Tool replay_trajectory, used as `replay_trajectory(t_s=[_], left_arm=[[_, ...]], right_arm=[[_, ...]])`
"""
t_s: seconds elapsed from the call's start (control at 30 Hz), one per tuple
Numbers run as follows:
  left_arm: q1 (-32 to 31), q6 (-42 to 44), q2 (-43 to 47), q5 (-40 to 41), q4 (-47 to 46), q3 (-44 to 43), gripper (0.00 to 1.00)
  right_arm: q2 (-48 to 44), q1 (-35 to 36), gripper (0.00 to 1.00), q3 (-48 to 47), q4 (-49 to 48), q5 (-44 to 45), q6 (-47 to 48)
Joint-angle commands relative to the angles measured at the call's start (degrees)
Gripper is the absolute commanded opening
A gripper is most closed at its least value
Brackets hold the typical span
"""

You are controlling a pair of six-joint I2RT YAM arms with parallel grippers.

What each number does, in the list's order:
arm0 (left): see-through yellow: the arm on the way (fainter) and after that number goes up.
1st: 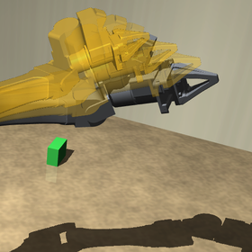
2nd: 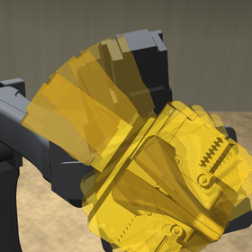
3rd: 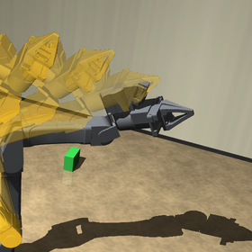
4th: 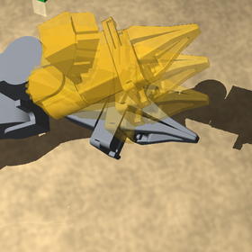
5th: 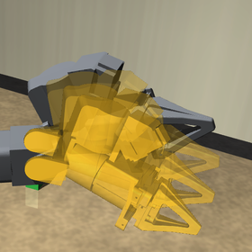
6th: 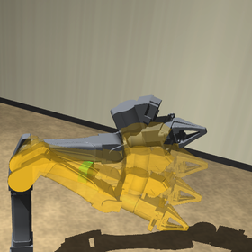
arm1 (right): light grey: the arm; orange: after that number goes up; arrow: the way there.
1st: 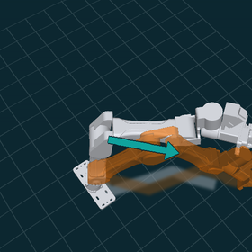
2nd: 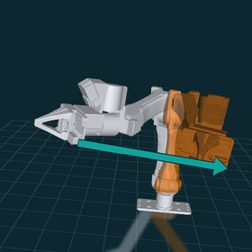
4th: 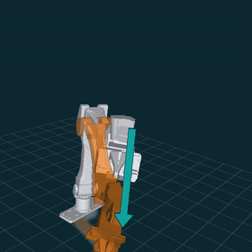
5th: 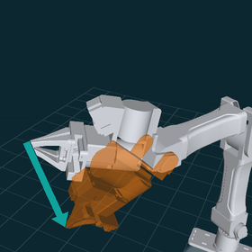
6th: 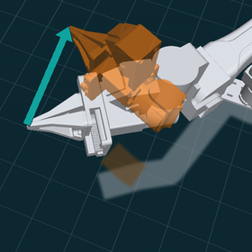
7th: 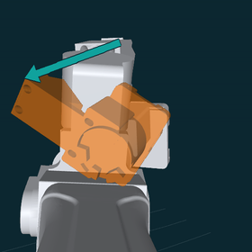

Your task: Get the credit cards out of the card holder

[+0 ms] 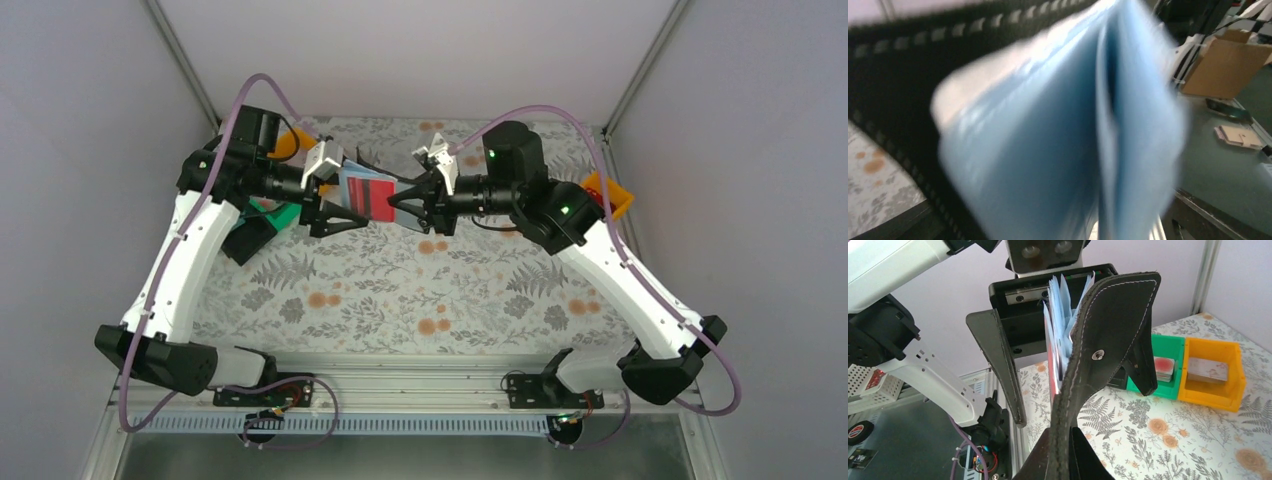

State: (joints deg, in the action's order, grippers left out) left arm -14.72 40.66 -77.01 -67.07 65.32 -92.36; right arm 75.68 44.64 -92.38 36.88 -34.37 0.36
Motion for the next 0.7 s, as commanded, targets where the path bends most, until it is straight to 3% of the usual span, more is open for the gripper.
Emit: replay_trajectory(t_s=[0.0, 0.17, 0.23, 0.43, 0.57, 0.67], left_arm=[[-0.4, 1.4, 0.6, -8.4, 0.7, -0.5, 0.83], [-0.4, 5.6, 1.1, -10.7, 3.5, -0.2, 0.17], [-0.4, 6.3, 1.4, -11.3, 3.8, 0.4, 0.03], [0.4, -1.0, 3.0, -7.9, -2.2, 1.4, 0.02], [1.9, -12.0, 4.5, -0.1, -10.6, 4.1, 0.03], [2.4, -15.1, 4.6, 4.4, -13.3, 5.0, 0.02]], right_arm=[[1.0, -0.3, 0.04, -0.8, -2.2, -3.8, 1.8], [0.7, -0.3, 0.04, -0.5, -2.4, -3.4, 2.4], [0.5, -0.3, 0.04, -0.4, -2.3, -3.1, 2.4], [-4.2, -3.6, 0.39, 1.8, -2.7, 6.4, 0.1], [-10.1, -6.2, 0.48, 3.3, -3.7, 9.7, -0.9], [-12.1, -6.2, 0.47, 3.7, -5.0, 9.9, -2.0]])
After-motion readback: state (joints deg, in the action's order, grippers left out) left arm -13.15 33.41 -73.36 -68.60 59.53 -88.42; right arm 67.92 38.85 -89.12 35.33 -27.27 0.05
